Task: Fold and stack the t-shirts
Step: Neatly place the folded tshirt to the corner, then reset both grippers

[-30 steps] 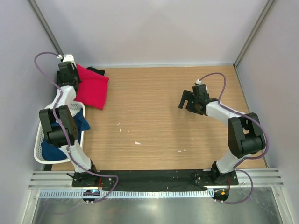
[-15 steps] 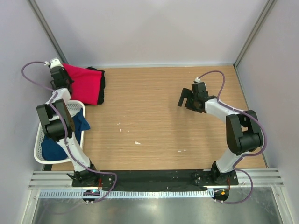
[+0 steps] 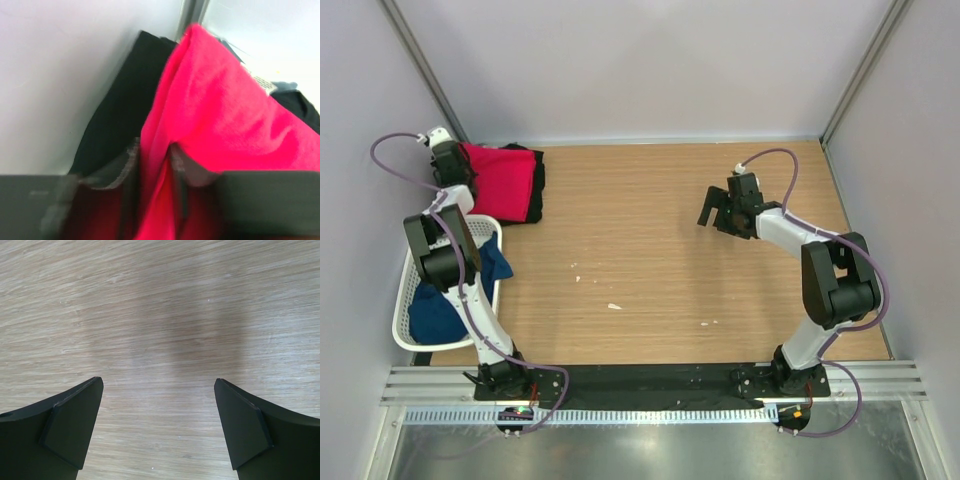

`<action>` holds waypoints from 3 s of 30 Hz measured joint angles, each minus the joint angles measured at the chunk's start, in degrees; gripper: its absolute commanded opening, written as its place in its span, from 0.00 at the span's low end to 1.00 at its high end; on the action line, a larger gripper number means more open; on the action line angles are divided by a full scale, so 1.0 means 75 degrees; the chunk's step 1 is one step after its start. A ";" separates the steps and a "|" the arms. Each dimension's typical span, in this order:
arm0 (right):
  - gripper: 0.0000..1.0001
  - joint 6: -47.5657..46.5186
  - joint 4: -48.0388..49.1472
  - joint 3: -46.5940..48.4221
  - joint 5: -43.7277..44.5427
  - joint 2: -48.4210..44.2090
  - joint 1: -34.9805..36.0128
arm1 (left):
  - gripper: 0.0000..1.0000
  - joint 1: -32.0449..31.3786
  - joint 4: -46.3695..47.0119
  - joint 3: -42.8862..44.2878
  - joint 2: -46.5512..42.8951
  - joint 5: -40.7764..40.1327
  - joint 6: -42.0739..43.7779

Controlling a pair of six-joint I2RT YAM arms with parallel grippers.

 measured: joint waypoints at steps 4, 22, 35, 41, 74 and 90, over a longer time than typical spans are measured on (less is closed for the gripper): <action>1.00 0.0000 -0.0035 0.0017 0.0000 0.0000 0.0064 | 0.75 0.0026 -0.0029 0.0140 0.0035 -0.0160 0.0009; 1.00 -0.0003 0.0047 -0.0064 -0.0490 -0.0443 0.0210 | 1.00 -0.0114 -0.0210 -0.0708 -0.1874 0.1941 -0.0959; 1.00 -0.0032 0.0087 0.0082 -0.0510 -0.0323 0.0210 | 1.00 -0.0627 -0.1215 0.1440 0.0688 0.3112 -0.1480; 1.00 -0.0058 -0.0032 0.0472 -0.0414 0.0175 0.0210 | 1.00 -0.0752 -0.1970 0.2984 0.1833 0.2949 -0.1422; 1.00 -0.0504 -0.0484 0.1058 0.0659 -0.2451 0.0210 | 1.00 -0.0854 -0.1926 -0.0082 -0.3197 0.2873 -0.2425; 1.00 -0.0192 -0.1276 -0.0944 0.1585 -0.6706 0.0207 | 1.00 -0.0938 -0.5088 -0.3949 -1.1036 0.4025 -0.3174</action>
